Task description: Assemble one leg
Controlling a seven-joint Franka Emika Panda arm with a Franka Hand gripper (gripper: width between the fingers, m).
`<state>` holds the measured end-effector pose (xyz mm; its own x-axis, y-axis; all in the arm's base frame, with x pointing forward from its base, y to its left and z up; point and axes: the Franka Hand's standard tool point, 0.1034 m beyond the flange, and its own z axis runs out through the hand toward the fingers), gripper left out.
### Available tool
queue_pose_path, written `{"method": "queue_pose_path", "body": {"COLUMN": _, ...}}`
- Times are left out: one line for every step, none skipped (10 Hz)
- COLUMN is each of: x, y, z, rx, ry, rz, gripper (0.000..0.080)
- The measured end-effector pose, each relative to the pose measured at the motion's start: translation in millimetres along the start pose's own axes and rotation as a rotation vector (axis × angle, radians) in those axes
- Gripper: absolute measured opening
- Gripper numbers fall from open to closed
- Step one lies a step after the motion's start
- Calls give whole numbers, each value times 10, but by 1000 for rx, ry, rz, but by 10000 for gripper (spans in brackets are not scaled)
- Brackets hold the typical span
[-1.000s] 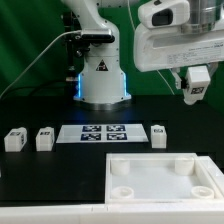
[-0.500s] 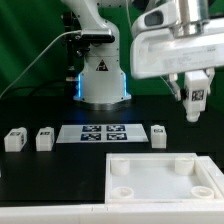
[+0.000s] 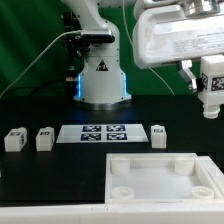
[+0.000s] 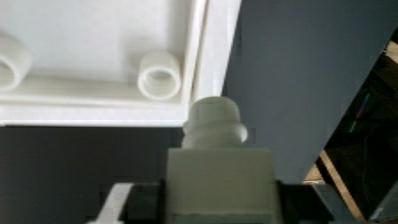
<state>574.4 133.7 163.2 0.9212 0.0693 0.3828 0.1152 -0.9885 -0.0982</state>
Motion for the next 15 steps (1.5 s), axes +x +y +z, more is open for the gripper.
{"method": "queue_pose_path", "body": {"x": -8, "y": 1, "z": 7, "rx": 0, "ry": -2, "rz": 0, "gripper": 291}}
{"method": "queue_pose_path", "body": {"x": -9, "y": 2, "z": 8, "rx": 0, "ry": -2, "rz": 0, "gripper": 291}}
{"method": "queue_pose_path", "body": {"x": -10, "y": 2, "z": 10, "rx": 0, "ry": -2, "rz": 0, "gripper": 291}}
{"method": "queue_pose_path", "body": {"x": -5, "y": 6, "z": 40, "rx": -1, "ry": 12, "rz": -11, "gripper": 291}}
{"method": "queue_pose_path", "body": {"x": -13, "y": 20, "z": 154, "rx": -5, "ry": 38, "rz": -34, "gripper": 291}}
{"method": "queue_pose_path", "body": {"x": 5, "y": 34, "z": 254, "rx": -9, "ry": 37, "rz": -47, "gripper": 291}}
{"method": "queue_pose_path", "body": {"x": 66, "y": 25, "z": 312, "rx": -11, "ry": 45, "rz": -55, "gripper": 291}}
{"method": "queue_pose_path", "body": {"x": 109, "y": 36, "z": 392, "rx": -13, "ry": 54, "rz": -65, "gripper": 291}}
{"method": "queue_pose_path", "body": {"x": 120, "y": 67, "z": 482, "rx": -14, "ry": 70, "rz": -76, "gripper": 291}}
{"method": "queue_pose_path", "body": {"x": 88, "y": 110, "z": 544, "rx": -17, "ry": 62, "rz": -87, "gripper": 291}}
{"method": "queue_pose_path", "body": {"x": 92, "y": 103, "z": 538, "rx": -16, "ry": 63, "rz": -88, "gripper": 291}}
{"method": "queue_pose_path", "body": {"x": 87, "y": 102, "z": 542, "rx": -16, "ry": 62, "rz": -90, "gripper": 291}}
{"method": "queue_pose_path", "body": {"x": 83, "y": 104, "z": 545, "rx": -16, "ry": 61, "rz": -91, "gripper": 291}}
{"method": "queue_pose_path", "body": {"x": 81, "y": 105, "z": 546, "rx": -16, "ry": 61, "rz": -91, "gripper": 291}}
{"method": "queue_pose_path", "body": {"x": 96, "y": 121, "z": 561, "rx": -17, "ry": 78, "rz": -100, "gripper": 291}}
